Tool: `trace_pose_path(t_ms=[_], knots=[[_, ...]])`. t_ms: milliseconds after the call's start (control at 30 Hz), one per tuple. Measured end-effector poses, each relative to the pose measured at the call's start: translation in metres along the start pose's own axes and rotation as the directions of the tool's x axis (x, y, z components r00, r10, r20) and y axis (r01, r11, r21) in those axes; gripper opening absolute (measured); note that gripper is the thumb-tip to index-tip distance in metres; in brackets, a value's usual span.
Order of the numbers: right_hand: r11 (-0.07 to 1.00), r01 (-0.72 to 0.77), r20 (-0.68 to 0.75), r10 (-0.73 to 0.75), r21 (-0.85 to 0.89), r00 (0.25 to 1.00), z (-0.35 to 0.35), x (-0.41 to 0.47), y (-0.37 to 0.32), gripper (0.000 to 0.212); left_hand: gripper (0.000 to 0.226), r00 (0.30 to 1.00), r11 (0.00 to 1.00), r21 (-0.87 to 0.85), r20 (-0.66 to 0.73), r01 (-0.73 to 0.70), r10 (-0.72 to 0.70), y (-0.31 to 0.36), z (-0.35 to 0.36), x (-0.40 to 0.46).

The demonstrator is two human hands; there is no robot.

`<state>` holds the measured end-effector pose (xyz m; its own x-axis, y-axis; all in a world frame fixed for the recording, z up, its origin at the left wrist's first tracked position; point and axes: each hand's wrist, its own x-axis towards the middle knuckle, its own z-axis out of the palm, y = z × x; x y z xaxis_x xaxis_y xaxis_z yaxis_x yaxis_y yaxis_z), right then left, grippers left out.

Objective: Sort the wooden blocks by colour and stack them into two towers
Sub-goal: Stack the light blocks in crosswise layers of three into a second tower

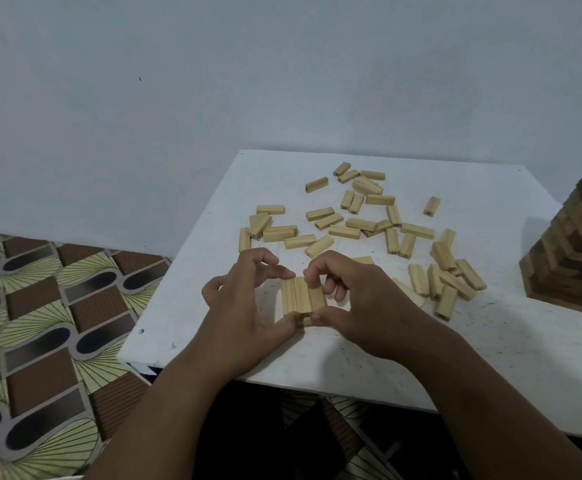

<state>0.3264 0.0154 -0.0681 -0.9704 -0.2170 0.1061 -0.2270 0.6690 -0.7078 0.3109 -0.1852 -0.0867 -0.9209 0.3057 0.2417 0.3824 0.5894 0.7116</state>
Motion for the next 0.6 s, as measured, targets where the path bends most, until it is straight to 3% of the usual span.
trace_pose_path(t_ms=[600], knots=[[0.997, -0.066, 0.051, 0.068, -0.048, 0.996, -0.0035, -0.0002, -0.0023, 0.047, 0.077, 0.999, 0.999, 0.049, 0.051, -0.002, -0.001, -0.0034, 0.0054, 0.0037]])
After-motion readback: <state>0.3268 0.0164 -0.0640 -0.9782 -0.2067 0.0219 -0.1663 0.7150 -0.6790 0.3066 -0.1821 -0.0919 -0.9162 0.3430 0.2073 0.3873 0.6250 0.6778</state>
